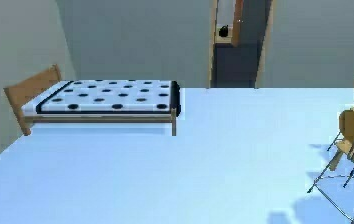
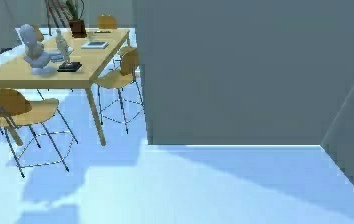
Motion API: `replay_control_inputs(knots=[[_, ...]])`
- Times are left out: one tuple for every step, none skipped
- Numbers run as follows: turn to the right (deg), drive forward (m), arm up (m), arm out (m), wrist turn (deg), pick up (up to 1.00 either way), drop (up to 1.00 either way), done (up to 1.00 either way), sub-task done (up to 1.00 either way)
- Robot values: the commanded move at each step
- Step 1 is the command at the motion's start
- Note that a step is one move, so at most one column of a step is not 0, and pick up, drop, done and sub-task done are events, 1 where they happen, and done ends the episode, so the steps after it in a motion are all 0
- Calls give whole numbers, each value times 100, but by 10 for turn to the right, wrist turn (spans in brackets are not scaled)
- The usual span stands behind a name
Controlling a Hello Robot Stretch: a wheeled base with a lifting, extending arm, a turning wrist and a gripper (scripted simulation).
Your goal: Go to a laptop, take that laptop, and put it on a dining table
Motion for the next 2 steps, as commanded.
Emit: replay_control_inputs(knots=[[-450, 0, 0, 0, 0, 0, 0, 0, 0], [-450, 0, 0, 0, 0, 0, 0, 0, 0]])
